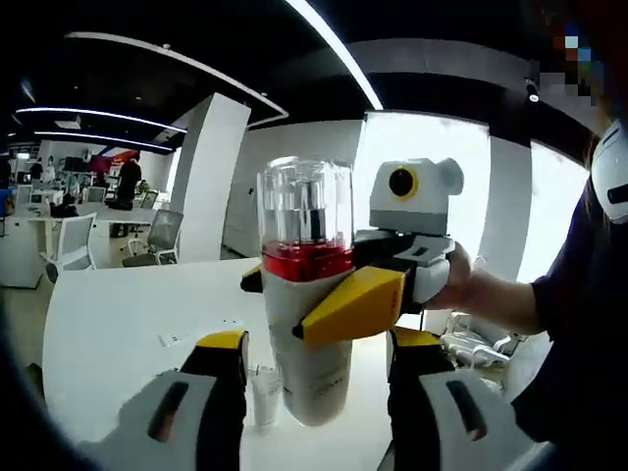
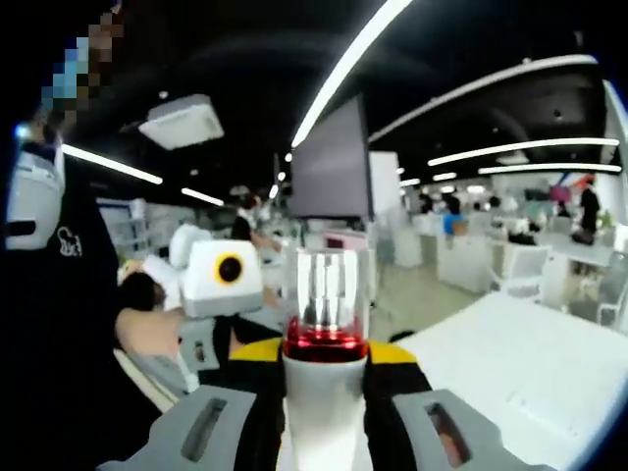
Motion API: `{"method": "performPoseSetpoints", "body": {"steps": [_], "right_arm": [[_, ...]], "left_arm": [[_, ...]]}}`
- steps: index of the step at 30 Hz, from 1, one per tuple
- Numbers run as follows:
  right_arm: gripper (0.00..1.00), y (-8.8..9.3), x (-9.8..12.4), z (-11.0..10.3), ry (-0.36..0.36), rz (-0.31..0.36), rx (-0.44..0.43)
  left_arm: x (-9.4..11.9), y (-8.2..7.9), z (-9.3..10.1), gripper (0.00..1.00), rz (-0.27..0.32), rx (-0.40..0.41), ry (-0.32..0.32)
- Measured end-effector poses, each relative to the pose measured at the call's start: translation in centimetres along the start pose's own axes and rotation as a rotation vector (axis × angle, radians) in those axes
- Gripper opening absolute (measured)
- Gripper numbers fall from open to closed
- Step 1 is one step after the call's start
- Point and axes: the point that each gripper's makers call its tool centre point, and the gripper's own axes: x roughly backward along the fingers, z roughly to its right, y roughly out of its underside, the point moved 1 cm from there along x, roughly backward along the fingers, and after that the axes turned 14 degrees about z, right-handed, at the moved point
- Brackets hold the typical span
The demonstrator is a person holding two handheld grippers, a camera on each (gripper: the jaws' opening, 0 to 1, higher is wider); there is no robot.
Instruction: Arrange the skincare products in the storage area until every visible bottle or jar stands upright without overlapping.
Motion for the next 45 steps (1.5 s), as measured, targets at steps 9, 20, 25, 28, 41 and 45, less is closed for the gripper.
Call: {"method": "performPoseSetpoints", "body": {"steps": [9,20,25,28,41,45], "right_arm": [[0.23,-1.8,3.2,-4.5,-0.223,0.147,0.035],[0.23,-1.9,5.9,-7.9,-0.306,0.138,0.055],[0.23,-1.9,7.1,-8.2,-0.278,0.151,0.056],[0.23,-1.6,7.8,-8.2,-0.262,0.148,0.064],[0.24,-0.7,9.8,-7.1,-0.193,0.157,0.06],[0.24,0.2,10.4,-6.5,-0.181,0.13,0.074]], "left_arm": [[0.5,1.6,4.9,0.52,-0.051,0.022,0.182],[0.2,1.1,9.5,0.33,-0.051,-0.029,0.35],[-0.2,1.5,10.6,0.31,-0.055,-0.052,0.382],[-0.6,2.1,11.1,0.31,-0.071,-0.049,0.397],[-2.0,3.5,11.7,0.29,-0.104,-0.084,0.408],[-2.6,4.5,11.5,0.29,-0.136,-0.116,0.4]]}}
